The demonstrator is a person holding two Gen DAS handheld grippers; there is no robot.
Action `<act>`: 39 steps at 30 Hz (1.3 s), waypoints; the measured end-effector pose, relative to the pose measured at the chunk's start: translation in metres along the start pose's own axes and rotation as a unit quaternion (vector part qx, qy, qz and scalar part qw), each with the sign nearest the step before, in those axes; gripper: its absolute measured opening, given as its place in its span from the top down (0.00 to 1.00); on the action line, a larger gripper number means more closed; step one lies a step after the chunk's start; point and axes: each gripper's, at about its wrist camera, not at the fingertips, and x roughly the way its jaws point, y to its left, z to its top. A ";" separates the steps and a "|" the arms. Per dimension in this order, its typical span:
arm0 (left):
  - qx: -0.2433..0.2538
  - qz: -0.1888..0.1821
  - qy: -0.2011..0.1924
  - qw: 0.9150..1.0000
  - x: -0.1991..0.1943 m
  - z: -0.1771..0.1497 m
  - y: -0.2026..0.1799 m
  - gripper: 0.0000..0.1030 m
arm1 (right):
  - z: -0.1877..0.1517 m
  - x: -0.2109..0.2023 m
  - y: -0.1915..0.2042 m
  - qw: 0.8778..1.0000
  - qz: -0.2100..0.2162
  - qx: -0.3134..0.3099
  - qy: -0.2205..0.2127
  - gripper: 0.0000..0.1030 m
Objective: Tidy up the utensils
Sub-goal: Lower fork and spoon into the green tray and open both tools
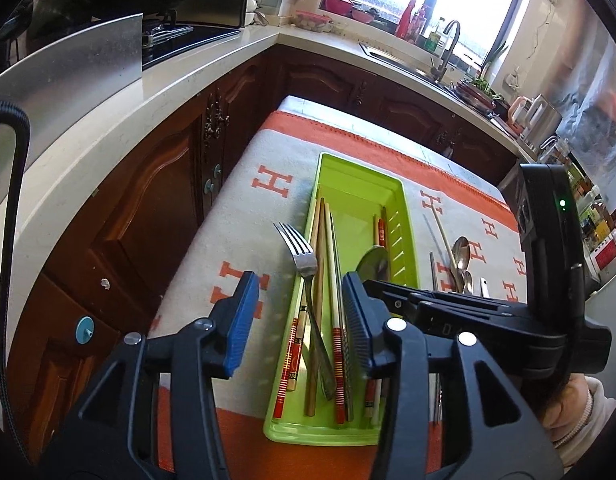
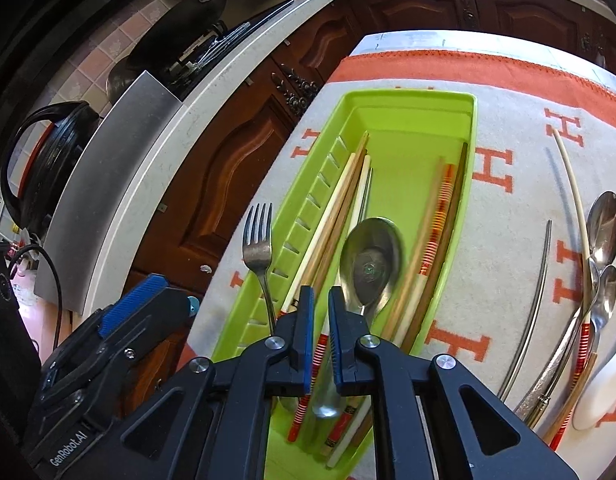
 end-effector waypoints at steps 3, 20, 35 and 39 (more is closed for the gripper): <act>-0.001 0.001 0.000 1.000 0.000 0.001 0.000 0.61 | -0.002 -0.005 0.001 1.000 0.000 -0.004 -0.007 0.83; 0.007 0.003 -0.003 1.000 -0.013 0.000 -0.018 0.61 | -0.023 -0.049 -0.005 0.999 -0.003 -0.021 -0.029 0.82; 0.041 -0.010 0.017 0.999 -0.015 -0.008 -0.068 0.61 | -0.057 -0.112 -0.055 0.997 -0.005 0.009 -0.074 0.82; 0.057 -0.011 0.024 0.998 -0.011 -0.011 -0.090 0.61 | -0.068 -0.126 -0.080 0.996 -0.004 0.028 -0.083 0.82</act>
